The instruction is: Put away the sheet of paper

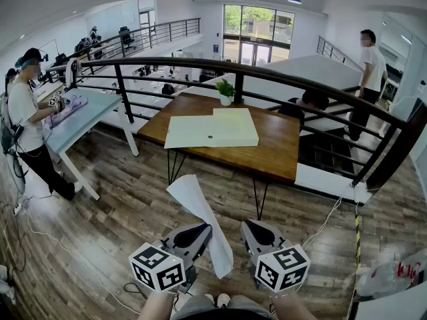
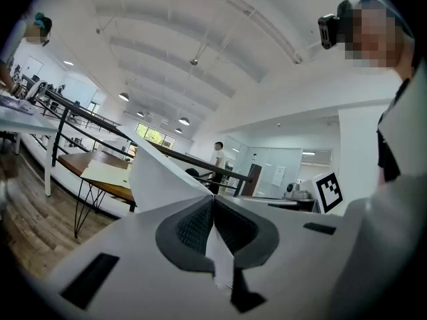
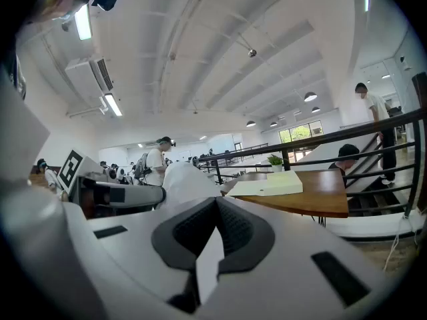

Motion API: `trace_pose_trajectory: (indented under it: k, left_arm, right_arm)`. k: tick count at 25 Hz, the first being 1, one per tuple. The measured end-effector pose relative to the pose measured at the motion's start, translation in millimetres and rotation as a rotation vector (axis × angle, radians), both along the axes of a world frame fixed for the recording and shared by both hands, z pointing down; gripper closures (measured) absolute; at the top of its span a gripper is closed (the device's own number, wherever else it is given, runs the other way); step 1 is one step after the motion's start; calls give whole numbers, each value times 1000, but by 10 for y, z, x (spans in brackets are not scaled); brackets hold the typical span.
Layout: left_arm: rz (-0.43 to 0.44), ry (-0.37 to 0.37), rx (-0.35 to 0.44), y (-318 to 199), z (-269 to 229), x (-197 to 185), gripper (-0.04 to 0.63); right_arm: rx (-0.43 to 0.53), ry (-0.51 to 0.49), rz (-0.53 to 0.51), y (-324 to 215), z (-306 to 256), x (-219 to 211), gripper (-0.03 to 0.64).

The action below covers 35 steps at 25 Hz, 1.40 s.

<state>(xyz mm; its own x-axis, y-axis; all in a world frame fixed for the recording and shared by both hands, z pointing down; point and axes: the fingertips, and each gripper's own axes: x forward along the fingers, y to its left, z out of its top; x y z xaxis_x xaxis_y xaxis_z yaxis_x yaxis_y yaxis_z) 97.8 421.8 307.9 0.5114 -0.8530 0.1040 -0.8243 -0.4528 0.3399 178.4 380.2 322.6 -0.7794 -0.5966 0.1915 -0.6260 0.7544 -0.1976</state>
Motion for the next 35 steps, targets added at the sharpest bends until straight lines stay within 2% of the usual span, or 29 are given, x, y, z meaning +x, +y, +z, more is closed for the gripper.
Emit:
trace_pose_trajectory:
  k: [10, 20, 29, 35]
  left_arm:
    - [2, -8, -23, 69, 40, 135, 577]
    - [-26, 56, -3, -4, -3, 206, 577]
    - [-27, 69, -10, -32, 68, 323, 577]
    - [-33, 75, -20, -188, 114, 229, 577]
  right_arm:
    - [-5, -16, 12, 101, 56, 117, 591]
    - [-2, -73, 32, 29, -28, 260, 589]
    - [-20, -66, 39, 13, 81, 391, 589]
    - [-19, -62, 38, -143, 109, 328, 589]
